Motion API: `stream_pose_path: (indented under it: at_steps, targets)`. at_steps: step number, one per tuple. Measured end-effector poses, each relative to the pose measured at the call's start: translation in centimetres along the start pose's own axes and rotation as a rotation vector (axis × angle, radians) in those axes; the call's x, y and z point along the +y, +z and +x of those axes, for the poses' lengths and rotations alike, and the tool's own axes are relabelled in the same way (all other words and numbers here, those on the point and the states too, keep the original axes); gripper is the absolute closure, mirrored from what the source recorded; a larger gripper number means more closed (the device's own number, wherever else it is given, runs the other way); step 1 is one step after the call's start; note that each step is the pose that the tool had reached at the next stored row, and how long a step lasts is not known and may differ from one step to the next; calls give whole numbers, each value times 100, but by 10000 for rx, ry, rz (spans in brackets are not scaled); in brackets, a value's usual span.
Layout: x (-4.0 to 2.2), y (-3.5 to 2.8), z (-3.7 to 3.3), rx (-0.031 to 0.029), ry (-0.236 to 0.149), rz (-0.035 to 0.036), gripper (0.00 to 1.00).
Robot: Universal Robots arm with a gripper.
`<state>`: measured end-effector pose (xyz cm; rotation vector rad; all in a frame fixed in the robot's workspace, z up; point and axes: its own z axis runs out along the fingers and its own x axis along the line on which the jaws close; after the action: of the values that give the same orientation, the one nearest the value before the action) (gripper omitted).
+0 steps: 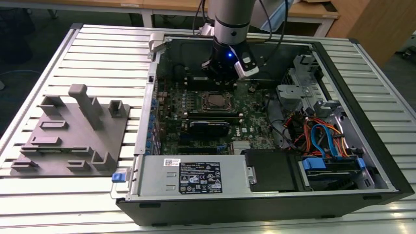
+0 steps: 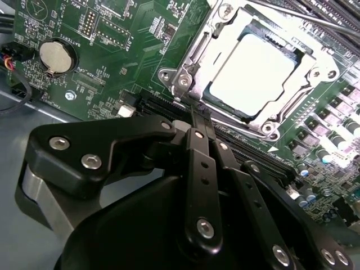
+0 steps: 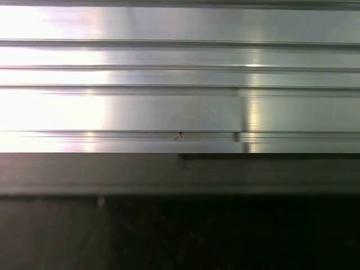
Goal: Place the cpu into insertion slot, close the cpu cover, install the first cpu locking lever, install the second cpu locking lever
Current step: 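Install the first cpu locking lever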
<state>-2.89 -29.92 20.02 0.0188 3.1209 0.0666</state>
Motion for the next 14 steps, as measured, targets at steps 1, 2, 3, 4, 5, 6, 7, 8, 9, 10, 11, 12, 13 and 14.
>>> stream_pose_path:
  at_steps: [1, 2, 3, 4, 5, 6, 7, 8, 9, 10, 11, 12, 13, 14]
  targets:
    - [0, 1, -1, 1, 0, 2, 90]
    - [0, 1, -1, 2, 0, 2, 90]
    - [-1, 1, -1, 2, 0, 3, 90]
    - [0, 2, -1, 1, 0, 1, 90]
    - [0, 2, -1, 0, 0, 0, 90]
    - [0, 1, -1, -1, -1, -2, 90]
    - [0, -5, -1, 0, -1, 0, 90]
    - [0, -10, -1, 0, 0, 0, 90]
    - [1, -14, -1, 0, 0, -1, 90]
    - [1, -14, -2, -1, 0, -2, 90]
    - [1, -14, -2, -1, -1, -3, 90]
    - [1, -14, -2, -1, 0, -3, 90]
    - [1, -14, -2, 0, -1, 0, 90]
    - [1, -10, -2, 0, 0, 0, 90]
